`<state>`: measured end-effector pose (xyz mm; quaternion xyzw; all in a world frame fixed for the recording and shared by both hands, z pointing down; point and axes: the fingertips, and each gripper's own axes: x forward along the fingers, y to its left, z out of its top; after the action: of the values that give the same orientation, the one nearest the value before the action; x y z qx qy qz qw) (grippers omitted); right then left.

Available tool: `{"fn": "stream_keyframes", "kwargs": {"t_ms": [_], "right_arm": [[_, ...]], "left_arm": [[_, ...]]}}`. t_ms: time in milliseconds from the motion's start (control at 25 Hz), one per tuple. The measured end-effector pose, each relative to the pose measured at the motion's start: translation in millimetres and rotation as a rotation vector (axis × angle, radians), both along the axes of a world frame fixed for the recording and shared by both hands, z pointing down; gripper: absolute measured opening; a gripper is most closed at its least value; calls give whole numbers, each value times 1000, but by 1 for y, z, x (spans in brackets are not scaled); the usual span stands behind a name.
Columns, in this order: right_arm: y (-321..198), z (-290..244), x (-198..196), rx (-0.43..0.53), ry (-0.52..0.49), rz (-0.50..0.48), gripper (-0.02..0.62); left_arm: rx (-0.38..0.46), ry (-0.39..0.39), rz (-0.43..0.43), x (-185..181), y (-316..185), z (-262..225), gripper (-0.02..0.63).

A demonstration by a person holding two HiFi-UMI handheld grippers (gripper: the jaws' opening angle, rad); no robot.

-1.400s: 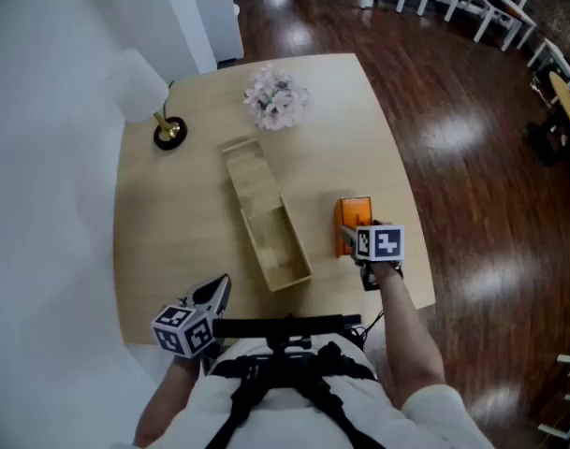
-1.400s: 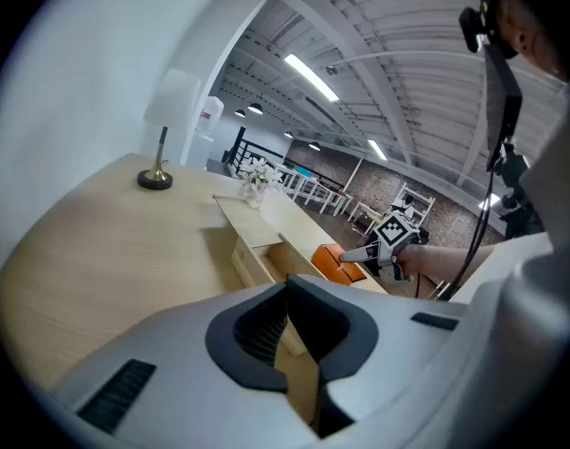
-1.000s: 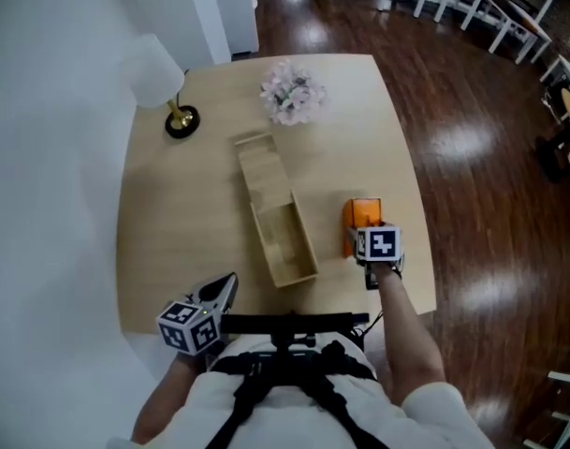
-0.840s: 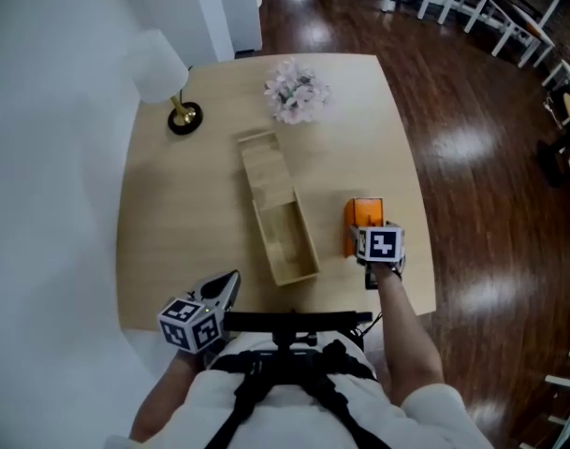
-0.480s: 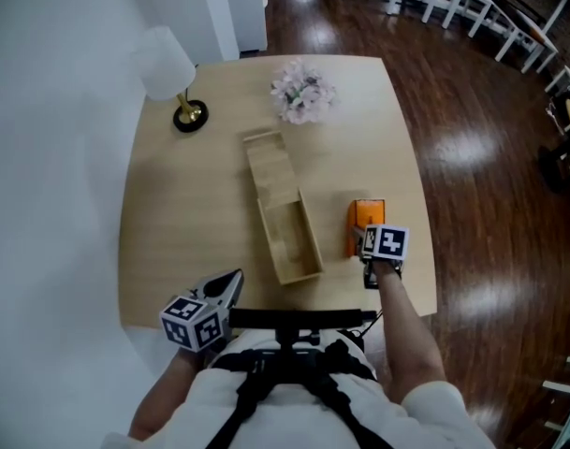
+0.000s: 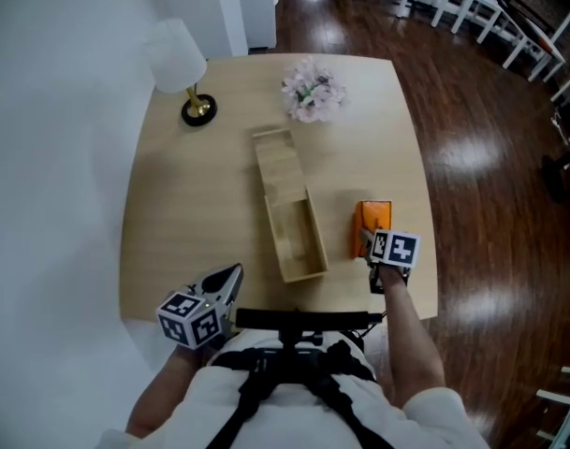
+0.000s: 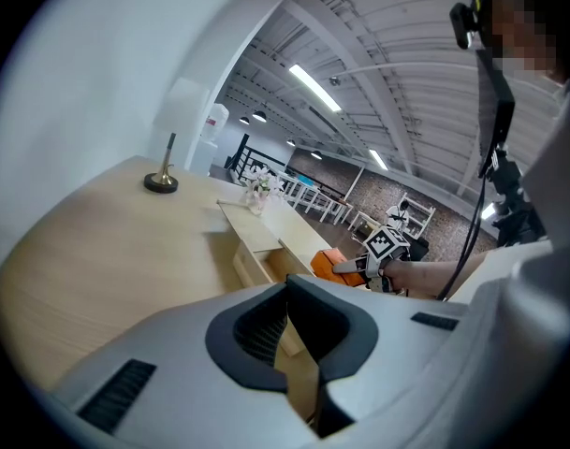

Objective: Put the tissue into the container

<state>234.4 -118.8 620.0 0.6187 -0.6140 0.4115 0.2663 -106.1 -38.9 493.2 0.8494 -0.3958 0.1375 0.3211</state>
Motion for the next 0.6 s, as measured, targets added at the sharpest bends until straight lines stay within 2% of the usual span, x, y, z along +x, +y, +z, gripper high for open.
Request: {"fn": "stream_keyframes", "kwargs": {"t_ms": [360, 600], "right_arm": [[-14, -56, -17, 112, -60, -27, 347], [-27, -94, -45, 173, -89, -88, 347]], "left_arm": [[47, 21, -15, -1, -10, -17, -5], [71, 46, -27, -4, -15, -29, -5]]}}
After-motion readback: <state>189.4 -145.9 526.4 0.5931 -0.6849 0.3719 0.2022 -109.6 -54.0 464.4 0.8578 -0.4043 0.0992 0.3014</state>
